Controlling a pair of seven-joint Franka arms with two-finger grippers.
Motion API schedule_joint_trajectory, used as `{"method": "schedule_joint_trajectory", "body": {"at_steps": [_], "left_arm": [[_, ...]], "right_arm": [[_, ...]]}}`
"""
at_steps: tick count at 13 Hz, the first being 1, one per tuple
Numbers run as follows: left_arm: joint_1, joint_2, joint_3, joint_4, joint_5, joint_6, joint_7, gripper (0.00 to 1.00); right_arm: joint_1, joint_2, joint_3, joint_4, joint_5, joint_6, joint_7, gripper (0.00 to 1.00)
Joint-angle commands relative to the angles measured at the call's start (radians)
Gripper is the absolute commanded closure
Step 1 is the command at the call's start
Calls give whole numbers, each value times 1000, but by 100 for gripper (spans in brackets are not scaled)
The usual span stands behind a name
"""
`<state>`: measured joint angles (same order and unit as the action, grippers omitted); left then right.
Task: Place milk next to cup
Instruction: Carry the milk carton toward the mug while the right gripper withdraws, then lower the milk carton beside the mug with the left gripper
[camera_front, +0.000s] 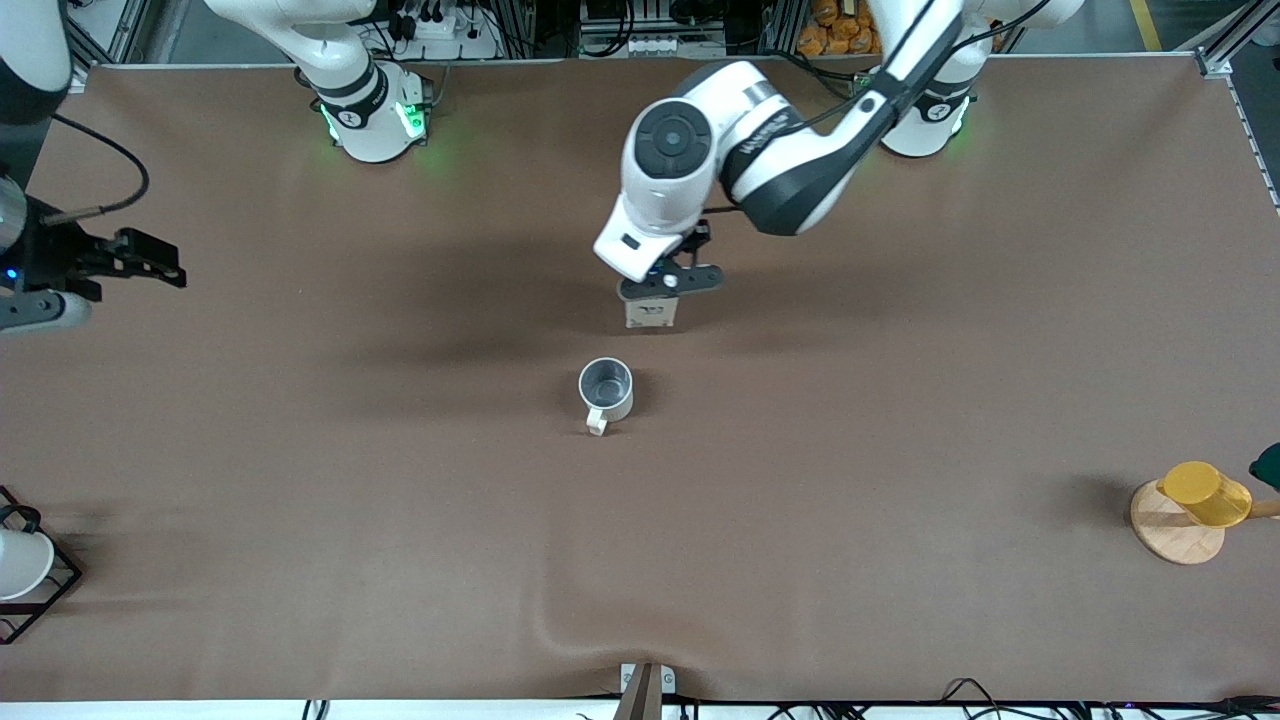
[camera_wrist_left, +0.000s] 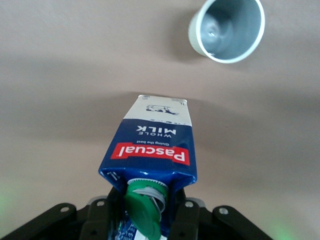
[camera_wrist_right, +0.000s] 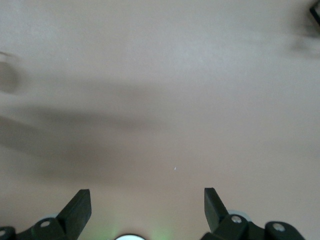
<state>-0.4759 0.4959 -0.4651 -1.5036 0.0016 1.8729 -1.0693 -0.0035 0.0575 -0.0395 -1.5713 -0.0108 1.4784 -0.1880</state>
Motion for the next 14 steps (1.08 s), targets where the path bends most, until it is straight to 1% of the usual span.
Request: {"method": "schedule_joint_trajectory", "body": {"at_steps": [1, 3, 6, 8, 9, 14], "left_arm": [[-78, 61, 31, 100, 38, -5, -67, 65], [-107, 73, 52, 115, 41, 29, -60, 65], [-110, 88, 56, 123, 64, 84, -52, 65], [-106, 98, 57, 128, 83, 94, -32, 64], [-112, 102, 75, 129, 84, 94, -14, 64], [-124, 139, 105, 149, 84, 103, 20, 64]], "right_arm": [[-16, -30, 20, -21, -1, -35, 108, 0], [-16, -30, 18, -16, 6, -41, 117, 0], [-26, -28, 18, 8, 23, -49, 125, 0], [-24, -24, 21, 42, 26, -46, 168, 0], [-24, -25, 20, 37, 46, -35, 153, 0], [-32, -18, 20, 37, 51, 0, 136, 0]]}}
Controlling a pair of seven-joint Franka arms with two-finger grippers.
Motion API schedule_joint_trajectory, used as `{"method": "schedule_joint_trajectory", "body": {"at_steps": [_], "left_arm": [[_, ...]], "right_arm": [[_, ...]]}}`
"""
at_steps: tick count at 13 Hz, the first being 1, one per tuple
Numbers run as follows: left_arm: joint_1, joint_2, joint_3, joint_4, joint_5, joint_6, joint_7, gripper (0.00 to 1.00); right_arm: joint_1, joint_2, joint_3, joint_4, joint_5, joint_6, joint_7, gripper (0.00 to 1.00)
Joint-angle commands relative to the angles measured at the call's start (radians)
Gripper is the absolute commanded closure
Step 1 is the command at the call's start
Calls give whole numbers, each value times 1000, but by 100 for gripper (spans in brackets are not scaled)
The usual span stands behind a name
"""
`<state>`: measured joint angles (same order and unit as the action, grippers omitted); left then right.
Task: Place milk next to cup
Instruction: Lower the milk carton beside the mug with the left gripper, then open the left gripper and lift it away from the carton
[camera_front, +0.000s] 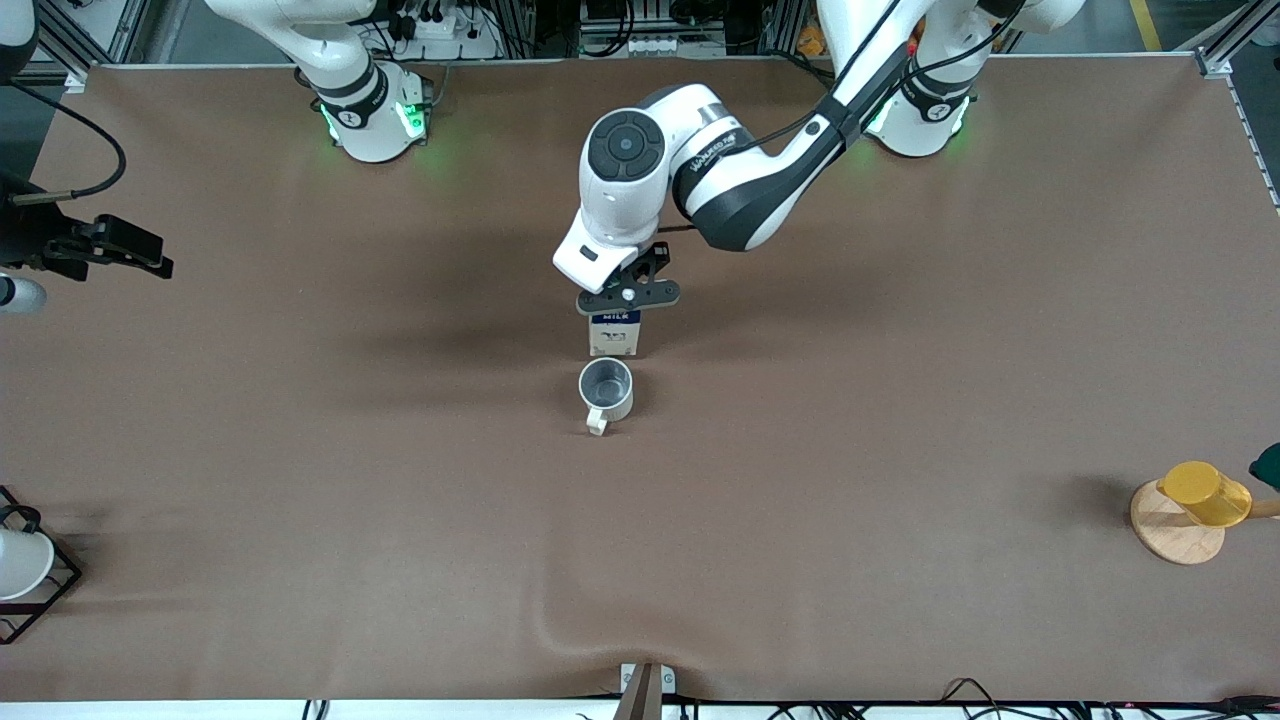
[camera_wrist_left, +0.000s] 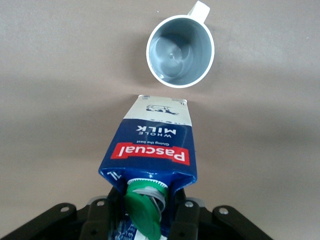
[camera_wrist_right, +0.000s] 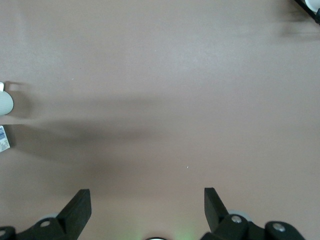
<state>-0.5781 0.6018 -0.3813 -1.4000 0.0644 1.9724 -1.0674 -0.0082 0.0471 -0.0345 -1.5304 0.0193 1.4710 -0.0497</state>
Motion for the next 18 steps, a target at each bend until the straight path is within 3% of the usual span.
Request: {"method": "schedule_joint_trajectory", "body": {"at_steps": [1, 10, 11, 12, 13, 18], "left_arm": [[-22, 39, 21, 49, 22, 3, 18, 64], [-20, 70, 36, 50, 22, 28, 24, 54], [-20, 72, 36, 50, 22, 32, 21, 45], [-22, 69, 36, 52, 22, 40, 18, 10], [-22, 61, 35, 50, 22, 40, 21, 0], [9, -71, 36, 50, 23, -41, 23, 0]], "right_arm": [[-27, -6, 15, -4, 21, 37, -1, 0], [-30, 4, 15, 9, 19, 71, 28, 0], [-30, 5, 13, 9, 21, 71, 27, 0], [-30, 5, 15, 9, 21, 71, 28, 0], [-30, 5, 15, 9, 21, 71, 28, 0], [-30, 7, 15, 9, 21, 71, 27, 0]]}}
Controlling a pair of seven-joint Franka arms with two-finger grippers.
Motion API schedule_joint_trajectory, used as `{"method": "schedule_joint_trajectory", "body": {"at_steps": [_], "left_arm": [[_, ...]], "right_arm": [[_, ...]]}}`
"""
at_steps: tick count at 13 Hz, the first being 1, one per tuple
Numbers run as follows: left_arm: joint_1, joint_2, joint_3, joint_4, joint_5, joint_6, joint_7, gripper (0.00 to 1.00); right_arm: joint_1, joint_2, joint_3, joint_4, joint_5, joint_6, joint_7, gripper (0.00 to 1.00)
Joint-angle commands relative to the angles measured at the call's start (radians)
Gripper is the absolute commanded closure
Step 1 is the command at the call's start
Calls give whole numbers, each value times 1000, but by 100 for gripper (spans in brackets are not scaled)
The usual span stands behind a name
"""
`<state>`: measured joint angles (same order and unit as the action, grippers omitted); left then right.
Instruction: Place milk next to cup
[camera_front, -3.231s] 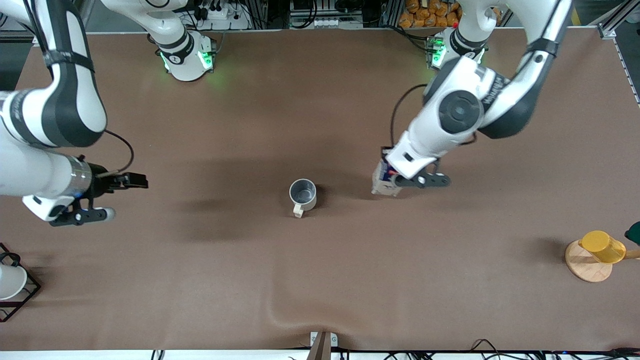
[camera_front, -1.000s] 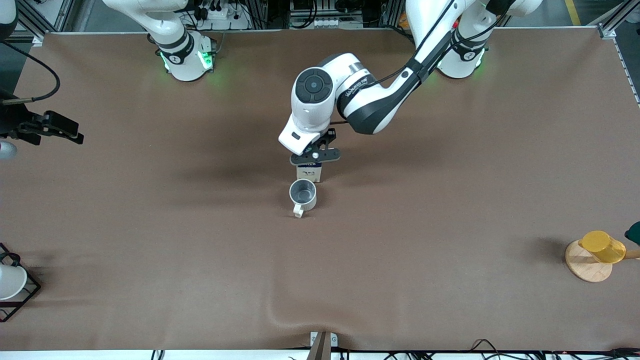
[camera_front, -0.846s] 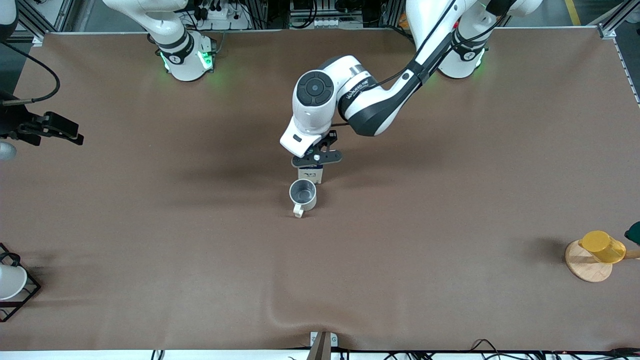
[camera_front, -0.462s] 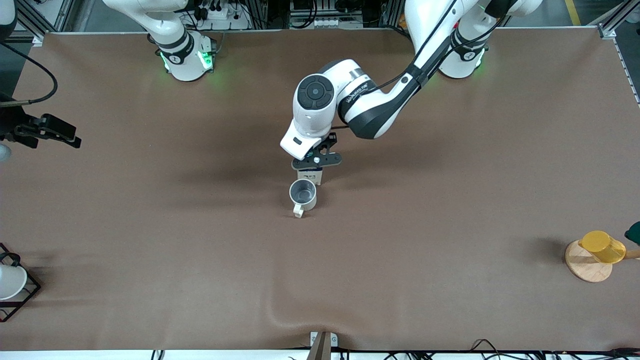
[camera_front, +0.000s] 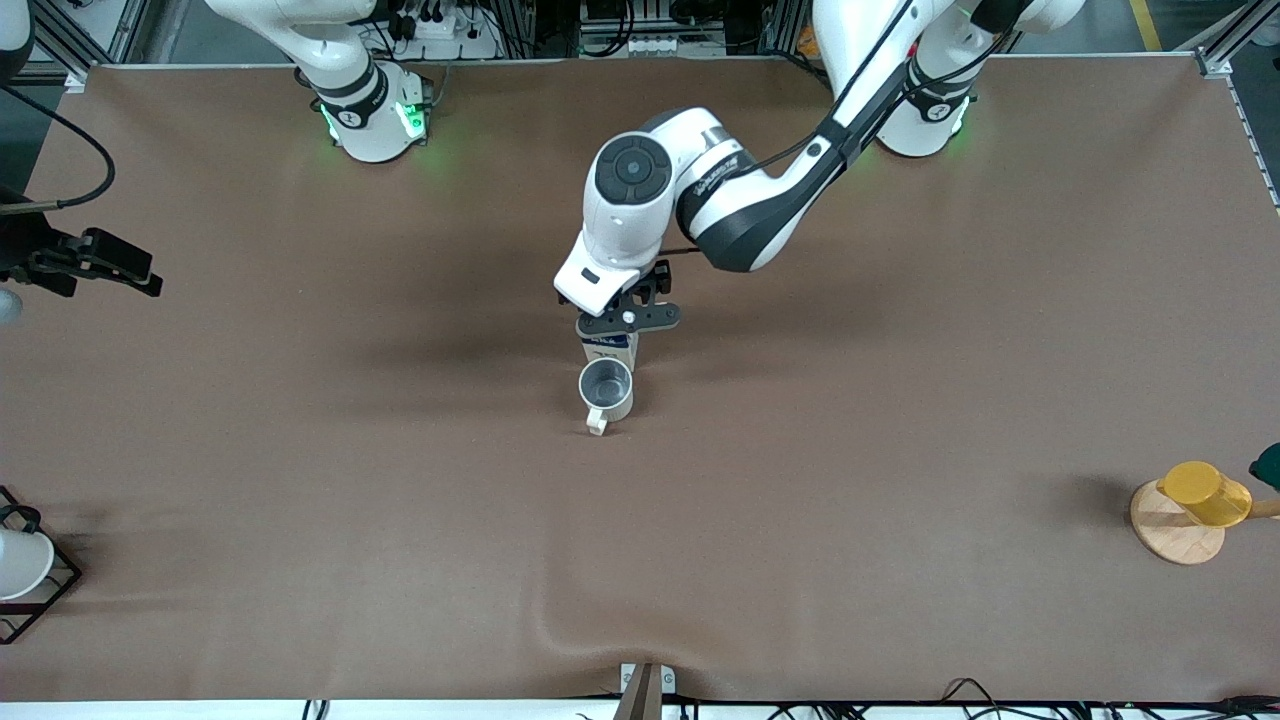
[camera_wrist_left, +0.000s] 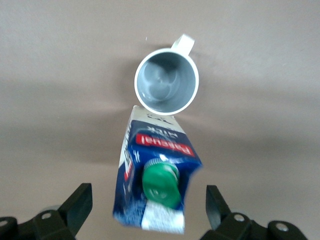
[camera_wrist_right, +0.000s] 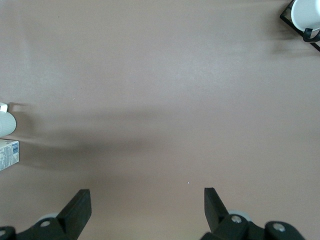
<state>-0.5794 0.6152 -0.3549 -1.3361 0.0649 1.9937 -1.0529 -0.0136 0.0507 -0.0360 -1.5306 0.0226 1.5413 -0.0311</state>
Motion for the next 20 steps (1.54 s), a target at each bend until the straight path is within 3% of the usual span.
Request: {"method": "schedule_joint_trajectory", "body": {"at_steps": [1, 4, 6, 8, 13, 14, 17, 20], "left_arm": [[36, -130, 10, -14, 23, -100, 14, 0], [206, -265, 7, -15, 7, -211, 129, 0], [384, -304, -7, -18, -10, -230, 189, 0], [467, -334, 5, -17, 0, -298, 275, 0], [714, -425, -4, -38, -14, -463, 671, 0], [720, -457, 10, -44, -46, -461, 715, 0], [717, -630, 103, -231, -138, -429, 784, 0], [600, -649, 268, -229, -139, -504, 839, 0]], "right_arm": [[-26, 3, 16, 9, 19, 0, 8, 0], [-23, 3, 16, 9, 19, 0, 8, 0], [-23, 3, 16, 9, 17, 0, 8, 0], [-23, 3, 16, 9, 17, 0, 8, 0], [-22, 5, 16, 9, 17, 0, 8, 0], [-22, 5, 16, 9, 17, 0, 8, 0], [-22, 5, 16, 9, 17, 0, 8, 0], [-22, 5, 16, 9, 17, 2, 8, 0]]}}
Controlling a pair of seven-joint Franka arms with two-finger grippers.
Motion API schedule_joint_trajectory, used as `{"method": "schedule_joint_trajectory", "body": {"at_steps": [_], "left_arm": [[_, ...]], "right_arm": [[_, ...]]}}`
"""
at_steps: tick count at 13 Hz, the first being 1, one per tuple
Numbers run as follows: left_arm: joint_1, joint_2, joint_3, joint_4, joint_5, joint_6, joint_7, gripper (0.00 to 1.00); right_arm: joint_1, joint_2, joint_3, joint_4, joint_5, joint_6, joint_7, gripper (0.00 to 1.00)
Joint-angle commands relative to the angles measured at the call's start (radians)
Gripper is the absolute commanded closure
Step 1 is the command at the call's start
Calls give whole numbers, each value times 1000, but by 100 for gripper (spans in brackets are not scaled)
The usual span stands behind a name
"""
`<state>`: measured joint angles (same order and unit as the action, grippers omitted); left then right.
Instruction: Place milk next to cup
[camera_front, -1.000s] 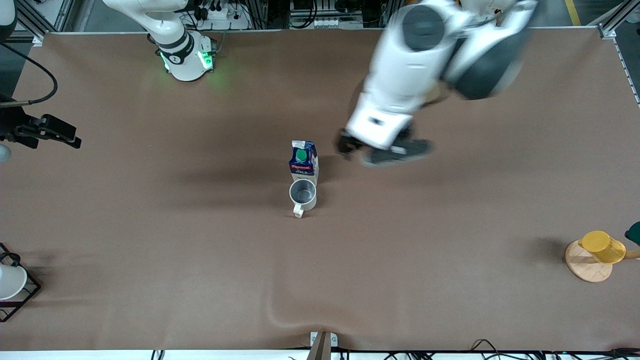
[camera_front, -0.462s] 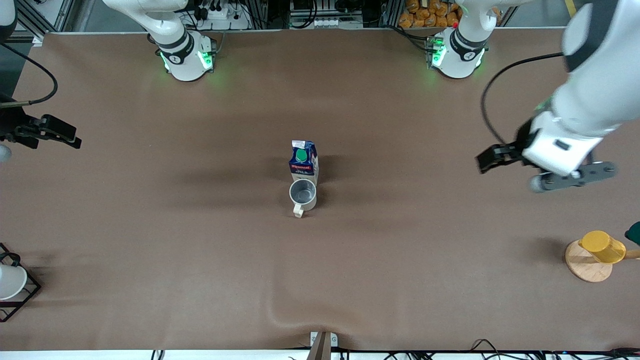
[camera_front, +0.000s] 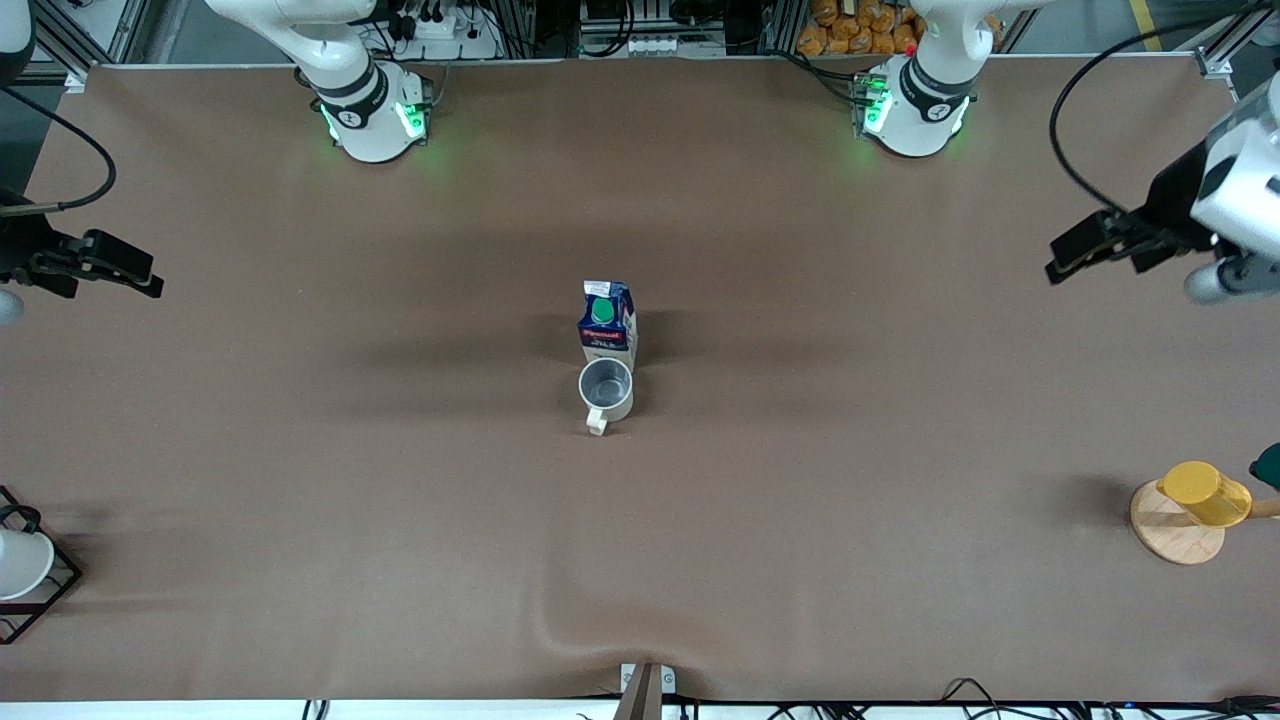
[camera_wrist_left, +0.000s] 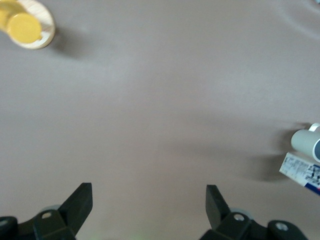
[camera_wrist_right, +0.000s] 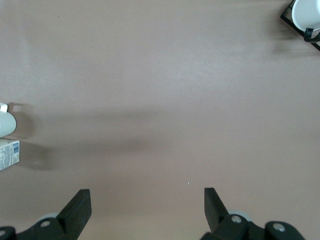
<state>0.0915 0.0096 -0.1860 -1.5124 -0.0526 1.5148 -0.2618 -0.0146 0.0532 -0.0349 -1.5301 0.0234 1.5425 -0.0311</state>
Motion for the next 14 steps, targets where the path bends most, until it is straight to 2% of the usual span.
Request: {"method": "schedule_joint_trajectory", "body": {"at_steps": [1, 6, 8, 14], "left_arm": [[-84, -42, 129, -49, -21, -42, 82, 0], [-111, -28, 137, 27, 39, -94, 110, 0], [-108, -28, 125, 29, 42, -137, 110, 0], [-105, -26, 66, 38, 57, -136, 113, 0]], "right_arm": [[-24, 2, 15, 8, 16, 1, 8, 0], [-24, 2, 15, 8, 16, 1, 8, 0], [-24, 2, 15, 8, 16, 1, 8, 0], [-25, 2, 15, 8, 12, -1, 8, 0]]}}
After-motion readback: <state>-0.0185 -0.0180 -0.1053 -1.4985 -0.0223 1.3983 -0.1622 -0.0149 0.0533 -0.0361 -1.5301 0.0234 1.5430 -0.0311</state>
